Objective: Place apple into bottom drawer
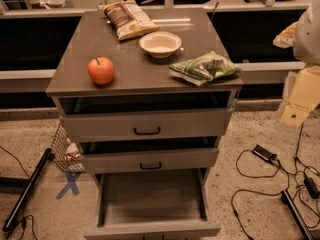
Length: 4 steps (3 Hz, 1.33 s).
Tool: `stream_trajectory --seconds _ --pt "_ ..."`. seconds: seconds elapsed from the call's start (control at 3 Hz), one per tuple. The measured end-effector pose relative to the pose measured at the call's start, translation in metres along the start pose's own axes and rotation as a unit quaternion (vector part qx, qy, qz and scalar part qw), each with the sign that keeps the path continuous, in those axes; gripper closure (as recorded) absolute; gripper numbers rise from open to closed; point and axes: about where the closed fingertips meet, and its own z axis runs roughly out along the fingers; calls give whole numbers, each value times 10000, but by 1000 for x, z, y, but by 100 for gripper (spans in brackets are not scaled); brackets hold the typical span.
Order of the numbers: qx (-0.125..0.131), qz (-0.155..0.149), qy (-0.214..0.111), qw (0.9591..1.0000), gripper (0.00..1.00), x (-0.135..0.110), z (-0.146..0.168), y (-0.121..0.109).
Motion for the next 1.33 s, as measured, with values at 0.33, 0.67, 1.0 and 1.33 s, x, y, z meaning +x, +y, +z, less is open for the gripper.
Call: stream_trajectory --seconds 0.33,0.67,1.0,1.33 --pt "0 0 0 10000 0 0 0 0" --pt "-179 -545 -383 9976 0 -54 21 -1" --pt "-253 -1418 -870 9857 0 -161 54 10" --pt "-248 -1431 -879 9855 0 -162 53 11"
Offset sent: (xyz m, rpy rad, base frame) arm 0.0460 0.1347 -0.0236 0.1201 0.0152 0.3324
